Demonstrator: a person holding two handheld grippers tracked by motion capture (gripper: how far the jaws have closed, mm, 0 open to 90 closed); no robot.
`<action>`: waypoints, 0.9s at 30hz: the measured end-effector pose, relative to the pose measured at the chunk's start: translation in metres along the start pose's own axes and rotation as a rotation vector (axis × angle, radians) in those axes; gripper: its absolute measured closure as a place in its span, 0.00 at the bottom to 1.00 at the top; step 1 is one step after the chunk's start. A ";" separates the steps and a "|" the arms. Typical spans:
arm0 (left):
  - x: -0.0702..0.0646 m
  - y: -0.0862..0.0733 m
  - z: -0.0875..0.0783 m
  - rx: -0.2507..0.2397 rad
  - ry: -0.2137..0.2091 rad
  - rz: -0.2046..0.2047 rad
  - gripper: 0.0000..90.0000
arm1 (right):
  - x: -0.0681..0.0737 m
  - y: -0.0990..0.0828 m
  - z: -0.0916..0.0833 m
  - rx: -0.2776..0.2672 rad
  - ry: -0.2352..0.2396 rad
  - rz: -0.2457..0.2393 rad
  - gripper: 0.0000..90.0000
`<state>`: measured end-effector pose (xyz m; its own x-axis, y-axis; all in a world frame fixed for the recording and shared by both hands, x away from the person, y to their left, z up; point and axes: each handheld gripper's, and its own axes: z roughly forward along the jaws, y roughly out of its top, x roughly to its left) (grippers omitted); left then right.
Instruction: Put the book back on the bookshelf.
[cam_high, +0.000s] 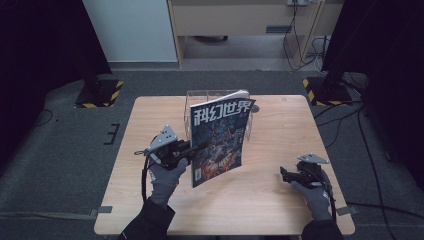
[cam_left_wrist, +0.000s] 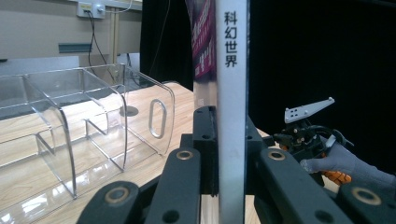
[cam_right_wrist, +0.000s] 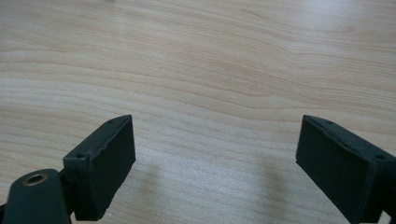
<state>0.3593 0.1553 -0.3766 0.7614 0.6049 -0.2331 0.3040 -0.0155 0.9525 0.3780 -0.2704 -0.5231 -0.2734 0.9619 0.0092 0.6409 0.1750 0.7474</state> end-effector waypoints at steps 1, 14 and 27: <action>0.001 0.000 -0.001 -0.003 0.002 -0.001 0.92 | 0.000 0.000 0.000 0.000 0.000 0.000 0.13; 0.011 0.008 -0.015 -0.043 0.042 -0.029 0.92 | -0.003 -0.004 0.003 0.015 -0.006 -0.001 0.12; 0.022 0.016 -0.029 -0.070 0.099 -0.039 0.92 | -0.004 -0.007 0.006 0.038 -0.005 -0.011 0.11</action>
<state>0.3646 0.1915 -0.3613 0.6884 0.6798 -0.2529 0.2891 0.0626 0.9553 0.3787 -0.2746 -0.5322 -0.2770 0.9609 -0.0017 0.6650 0.1930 0.7215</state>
